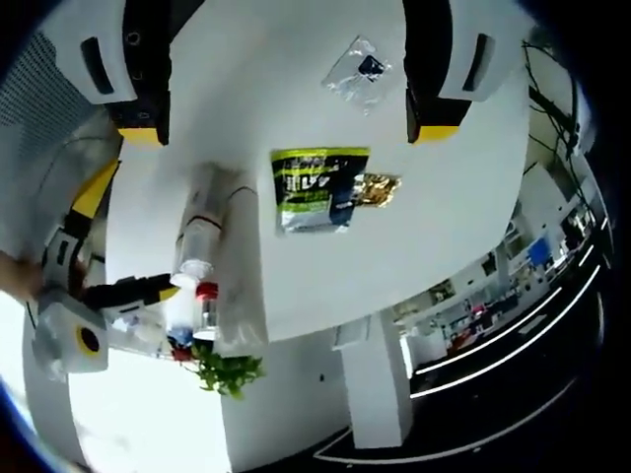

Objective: Arrange the skincare products in the storage area until every visible bottle or jar stands upright without overlapping.

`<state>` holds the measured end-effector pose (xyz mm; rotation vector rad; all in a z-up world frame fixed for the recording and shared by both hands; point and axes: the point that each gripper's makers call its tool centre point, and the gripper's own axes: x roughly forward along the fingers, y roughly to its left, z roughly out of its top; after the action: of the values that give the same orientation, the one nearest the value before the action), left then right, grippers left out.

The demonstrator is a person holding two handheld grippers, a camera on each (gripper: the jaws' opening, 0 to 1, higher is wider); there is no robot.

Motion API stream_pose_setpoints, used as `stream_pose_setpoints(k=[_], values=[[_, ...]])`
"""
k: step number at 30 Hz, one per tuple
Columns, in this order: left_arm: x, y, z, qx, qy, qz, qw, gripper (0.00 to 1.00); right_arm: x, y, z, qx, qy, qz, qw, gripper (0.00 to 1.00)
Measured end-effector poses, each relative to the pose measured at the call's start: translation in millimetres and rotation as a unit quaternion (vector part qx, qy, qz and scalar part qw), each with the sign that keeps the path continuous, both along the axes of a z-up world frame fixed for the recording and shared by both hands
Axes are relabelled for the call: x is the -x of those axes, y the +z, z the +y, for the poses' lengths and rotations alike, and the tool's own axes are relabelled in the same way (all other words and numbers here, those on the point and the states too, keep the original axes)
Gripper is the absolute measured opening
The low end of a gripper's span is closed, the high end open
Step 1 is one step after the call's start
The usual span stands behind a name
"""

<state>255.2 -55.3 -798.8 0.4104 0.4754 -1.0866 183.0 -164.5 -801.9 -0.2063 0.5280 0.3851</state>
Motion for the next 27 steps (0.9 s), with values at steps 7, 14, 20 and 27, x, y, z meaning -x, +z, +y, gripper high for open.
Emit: stream_pose_setpoints(k=[7,14,20,27], values=[[2.7,1.1,-4,0.01,-0.002,0.012,0.9999,0.97,-1,2.7,-12,-0.02,-0.018,0.0,0.9996,0.99],[2.8,5.0,-11,0.018,-0.006,0.013,0.9997,0.97,9,4.7,-17,-0.023,-0.017,0.02,0.9994,0.83],[0.1,4.5,-5,0.016,0.007,0.018,0.9997,0.97,17,3.2,-26,-0.01,-0.01,0.046,0.9989,0.74],[-2.1,7.8,-2,0.03,0.02,0.028,0.999,0.97,17,4.1,-32,0.01,-0.001,0.077,0.997,0.58]])
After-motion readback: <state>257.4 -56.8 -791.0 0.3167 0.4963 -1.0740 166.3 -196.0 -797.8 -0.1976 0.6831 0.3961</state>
